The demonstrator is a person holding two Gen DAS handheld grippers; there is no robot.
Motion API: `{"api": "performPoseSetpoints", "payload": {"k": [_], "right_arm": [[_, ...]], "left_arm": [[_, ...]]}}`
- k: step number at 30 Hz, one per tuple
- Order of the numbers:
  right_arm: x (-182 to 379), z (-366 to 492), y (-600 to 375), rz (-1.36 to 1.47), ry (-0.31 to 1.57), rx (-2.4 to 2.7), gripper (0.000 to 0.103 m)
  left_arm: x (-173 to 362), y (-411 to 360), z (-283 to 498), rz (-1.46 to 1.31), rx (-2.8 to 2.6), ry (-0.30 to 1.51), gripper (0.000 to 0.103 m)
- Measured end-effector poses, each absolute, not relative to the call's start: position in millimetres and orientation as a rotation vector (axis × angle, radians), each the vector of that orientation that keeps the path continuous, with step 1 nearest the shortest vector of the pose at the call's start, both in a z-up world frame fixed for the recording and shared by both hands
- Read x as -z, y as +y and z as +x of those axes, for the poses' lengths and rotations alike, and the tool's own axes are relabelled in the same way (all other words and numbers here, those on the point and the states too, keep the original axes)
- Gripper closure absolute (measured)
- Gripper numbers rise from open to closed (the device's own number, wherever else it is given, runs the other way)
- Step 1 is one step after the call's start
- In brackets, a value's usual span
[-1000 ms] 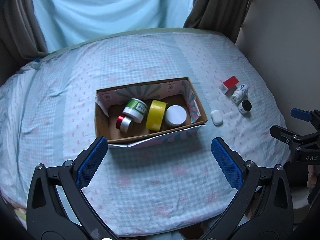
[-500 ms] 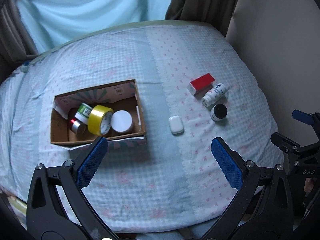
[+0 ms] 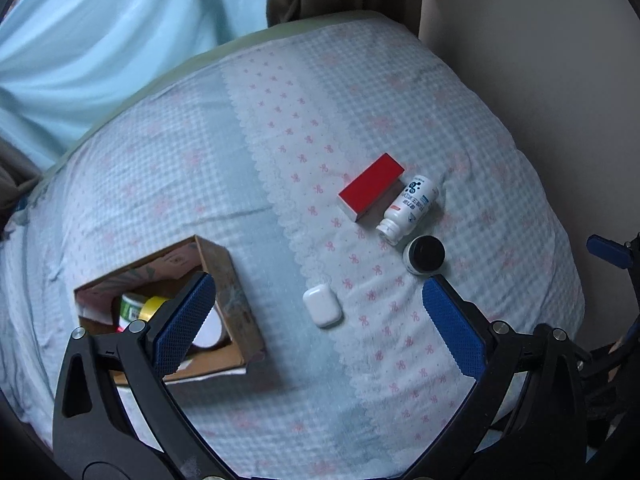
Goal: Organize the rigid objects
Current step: 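Grasp the red box with the left tool while the right tool grasps the black-lidded jar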
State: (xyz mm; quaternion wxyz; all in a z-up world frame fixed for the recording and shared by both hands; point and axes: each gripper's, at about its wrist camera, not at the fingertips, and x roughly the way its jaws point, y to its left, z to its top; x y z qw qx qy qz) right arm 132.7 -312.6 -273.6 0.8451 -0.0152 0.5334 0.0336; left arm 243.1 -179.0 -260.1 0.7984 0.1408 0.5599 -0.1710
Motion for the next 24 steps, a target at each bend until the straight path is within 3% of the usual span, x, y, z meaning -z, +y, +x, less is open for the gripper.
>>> {"api": "performPoseSetpoints", "payload": {"k": [17, 23, 24], "right_arm": [[408, 210, -303, -0.109, 1.244, -0.045, 0.0], [445, 227, -295, -0.114, 1.321, -0.045, 0.008], [450, 229, -293, -0.119, 1.333, -0.047, 0.013]], "left_arm": [[427, -315, 362, 0.802, 0.646, 1.416, 0.0], [471, -337, 368, 0.94, 0.697, 1.456, 0.005], [475, -341, 369, 0.971, 0.702, 1.448, 0.006]]}}
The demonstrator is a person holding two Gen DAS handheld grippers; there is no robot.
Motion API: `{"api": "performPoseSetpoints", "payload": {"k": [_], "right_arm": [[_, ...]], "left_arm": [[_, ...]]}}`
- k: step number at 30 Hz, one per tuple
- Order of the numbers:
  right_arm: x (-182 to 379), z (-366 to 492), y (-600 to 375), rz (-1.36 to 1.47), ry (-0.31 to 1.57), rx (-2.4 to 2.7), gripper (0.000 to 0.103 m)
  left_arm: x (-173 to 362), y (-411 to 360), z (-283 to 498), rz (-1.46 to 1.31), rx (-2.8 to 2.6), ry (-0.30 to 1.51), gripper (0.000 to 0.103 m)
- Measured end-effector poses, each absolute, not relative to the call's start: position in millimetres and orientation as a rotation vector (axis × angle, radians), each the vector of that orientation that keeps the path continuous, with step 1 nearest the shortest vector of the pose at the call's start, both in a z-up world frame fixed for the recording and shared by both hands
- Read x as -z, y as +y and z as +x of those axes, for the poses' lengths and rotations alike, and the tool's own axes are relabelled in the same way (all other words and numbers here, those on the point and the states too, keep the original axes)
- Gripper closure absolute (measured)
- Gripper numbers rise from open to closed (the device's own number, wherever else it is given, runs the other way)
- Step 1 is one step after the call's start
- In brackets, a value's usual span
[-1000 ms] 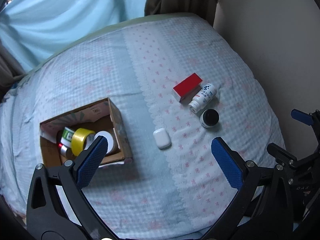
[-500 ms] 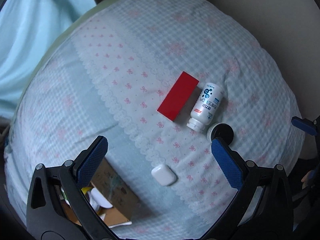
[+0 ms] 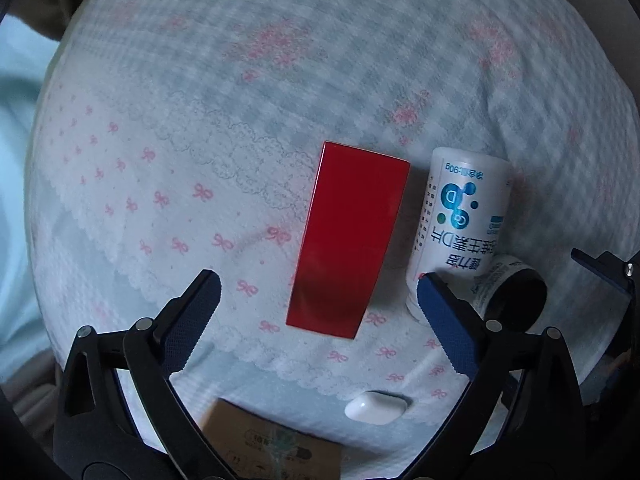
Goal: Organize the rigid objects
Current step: 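Grasp the red box with the left tool while the right tool grasps the black-lidded jar, then carry the red box in the left tool while the right tool carries the black-lidded jar to the box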
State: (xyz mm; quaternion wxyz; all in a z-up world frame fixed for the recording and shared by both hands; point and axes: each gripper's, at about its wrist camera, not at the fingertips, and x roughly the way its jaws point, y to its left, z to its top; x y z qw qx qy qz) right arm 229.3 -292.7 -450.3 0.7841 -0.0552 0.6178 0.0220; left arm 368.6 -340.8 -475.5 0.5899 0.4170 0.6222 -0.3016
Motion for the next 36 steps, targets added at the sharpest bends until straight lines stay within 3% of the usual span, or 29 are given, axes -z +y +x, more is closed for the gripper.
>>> {"api": "performPoseSetpoints", "payload": {"k": [3, 9, 12, 14, 17, 28, 36], "right_arm": [[467, 239, -285, -0.165, 1.393, -0.042, 0.019], [490, 255, -277, -0.172, 1.484, -0.031, 0.03], [495, 260, -274, -0.178, 1.489, -0.027, 0.036], [499, 262, -273, -0.182, 1.497, -0.026, 0.04], [503, 265, -274, -0.199, 1.5, -0.012, 0.05], [507, 266, -277, -0.166, 1.49, -0.005, 0.051], [494, 259, -292, -0.143, 1.467, 0.044, 0.051]], "left_arm": [[486, -348, 373, 1.01, 0.718, 1.453, 0.007], [503, -358, 377, 1.063, 0.769, 1.474, 0.024], [513, -363, 376, 1.08, 0.798, 1.499, 0.035], [518, -363, 372, 1.085, 0.82, 1.512, 0.054], [520, -365, 363, 1.086, 0.847, 1.5, 0.065], [505, -347, 355, 1.028, 0.802, 1.432, 0.065], [461, -310, 371, 0.961, 0.755, 1.391, 0.065]]}}
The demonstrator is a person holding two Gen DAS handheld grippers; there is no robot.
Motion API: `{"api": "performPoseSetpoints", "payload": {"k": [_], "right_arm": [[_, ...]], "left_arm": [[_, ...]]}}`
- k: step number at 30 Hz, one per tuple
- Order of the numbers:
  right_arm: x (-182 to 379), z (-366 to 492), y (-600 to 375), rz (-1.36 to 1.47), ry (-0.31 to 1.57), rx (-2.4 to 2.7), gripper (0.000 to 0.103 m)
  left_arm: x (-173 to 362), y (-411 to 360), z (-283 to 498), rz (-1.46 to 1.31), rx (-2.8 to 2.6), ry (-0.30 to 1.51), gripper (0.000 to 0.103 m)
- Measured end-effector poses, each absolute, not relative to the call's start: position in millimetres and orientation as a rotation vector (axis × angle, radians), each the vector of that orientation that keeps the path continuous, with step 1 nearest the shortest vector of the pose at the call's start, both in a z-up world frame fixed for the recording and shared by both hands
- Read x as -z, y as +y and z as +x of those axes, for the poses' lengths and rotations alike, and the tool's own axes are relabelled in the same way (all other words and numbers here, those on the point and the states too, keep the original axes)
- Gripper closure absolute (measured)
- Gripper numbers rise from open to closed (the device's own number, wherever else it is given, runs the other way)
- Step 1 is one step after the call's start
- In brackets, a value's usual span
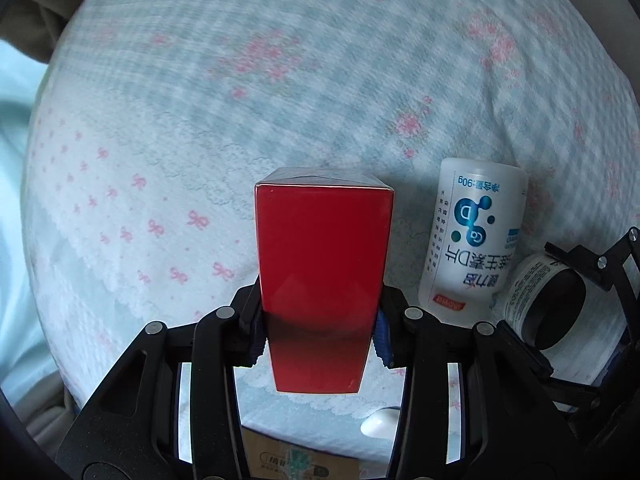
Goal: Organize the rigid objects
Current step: 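Carry the red box in the left tool while the right tool carries the black-lidded jar to the box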
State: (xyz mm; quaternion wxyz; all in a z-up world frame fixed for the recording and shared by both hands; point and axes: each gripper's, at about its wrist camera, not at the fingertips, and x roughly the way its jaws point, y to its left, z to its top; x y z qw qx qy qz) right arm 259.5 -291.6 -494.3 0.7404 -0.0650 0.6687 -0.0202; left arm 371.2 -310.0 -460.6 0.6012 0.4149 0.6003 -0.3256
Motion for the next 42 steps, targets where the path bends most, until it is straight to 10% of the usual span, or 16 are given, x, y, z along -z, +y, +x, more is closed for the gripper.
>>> {"api": "performPoseSetpoints", "payload": {"k": [26, 42], "right_arm": [[276, 206, -320, -0.096, 1.22, 0.012, 0.051], [183, 199, -195, -0.127, 1.079, -0.258, 0.05]], "left_arm": [[218, -180, 264, 0.354, 0.516, 1.172, 0.065], [175, 27, 202, 0.071, 0.255, 1.134, 0.065]]}}
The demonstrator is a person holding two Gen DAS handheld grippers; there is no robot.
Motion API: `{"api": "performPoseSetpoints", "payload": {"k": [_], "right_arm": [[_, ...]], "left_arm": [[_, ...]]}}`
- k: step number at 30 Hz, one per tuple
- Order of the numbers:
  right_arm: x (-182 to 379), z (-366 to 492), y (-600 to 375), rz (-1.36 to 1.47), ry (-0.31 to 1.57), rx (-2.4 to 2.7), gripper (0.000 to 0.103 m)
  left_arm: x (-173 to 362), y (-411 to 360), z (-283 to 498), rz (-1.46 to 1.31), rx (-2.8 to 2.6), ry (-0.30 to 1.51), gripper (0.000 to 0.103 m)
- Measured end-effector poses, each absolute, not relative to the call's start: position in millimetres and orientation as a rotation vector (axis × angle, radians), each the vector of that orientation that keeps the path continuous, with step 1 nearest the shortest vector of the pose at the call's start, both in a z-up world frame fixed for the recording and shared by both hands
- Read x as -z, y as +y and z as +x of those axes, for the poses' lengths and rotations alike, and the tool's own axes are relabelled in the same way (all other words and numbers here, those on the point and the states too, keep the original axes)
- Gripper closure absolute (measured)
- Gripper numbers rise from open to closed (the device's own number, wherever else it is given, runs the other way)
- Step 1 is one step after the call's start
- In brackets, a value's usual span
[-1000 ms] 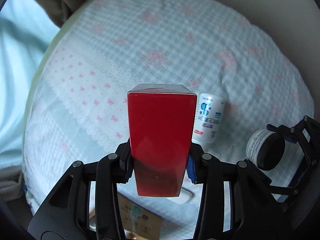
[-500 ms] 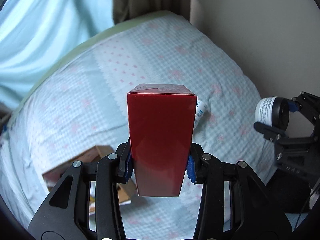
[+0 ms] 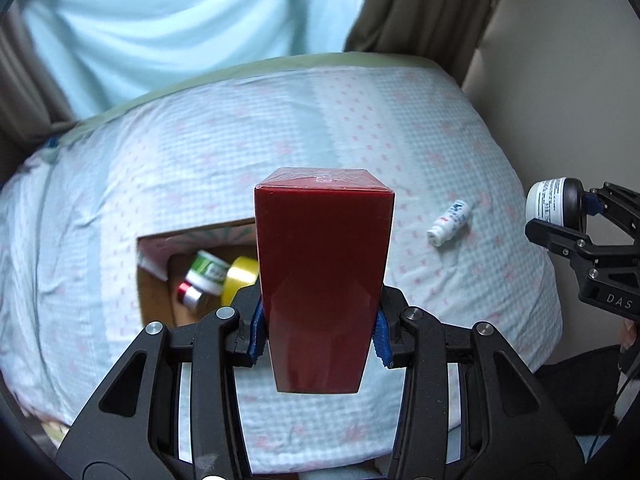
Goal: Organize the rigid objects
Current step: 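Carry the red box in the left tool while the right tool carries the black-lidded jar to the box, then open both tools to drop red box and black-lidded jar into the box, lift away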
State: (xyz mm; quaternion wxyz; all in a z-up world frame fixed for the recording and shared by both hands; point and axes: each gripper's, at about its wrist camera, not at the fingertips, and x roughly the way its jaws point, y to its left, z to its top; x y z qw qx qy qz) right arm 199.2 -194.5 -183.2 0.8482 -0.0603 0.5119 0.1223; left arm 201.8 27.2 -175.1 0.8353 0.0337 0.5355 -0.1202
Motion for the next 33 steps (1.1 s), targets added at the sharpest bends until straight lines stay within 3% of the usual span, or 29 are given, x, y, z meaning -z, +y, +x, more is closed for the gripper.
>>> {"api": "performPoseSetpoints", "payload": {"k": [7, 16, 24, 33], "right_arm": [[178, 197, -98, -0.117, 1.072, -0.34, 0.05], [202, 225, 15, -0.03, 1.13, -0.315, 0.05], [255, 260, 62, 0.038, 1.237, -0.232, 0.05], [321, 301, 46, 0.046, 1.365, -0.103, 0.05]], "left_arm": [[183, 131, 203, 0.035, 0.218, 1.138, 0.065], [235, 235, 229, 0.045, 0.265, 1.217, 0.065], [302, 271, 266, -0.006, 0.307, 1.31, 0.065], [360, 271, 311, -0.024, 0.313, 1.383, 0.065]]}}
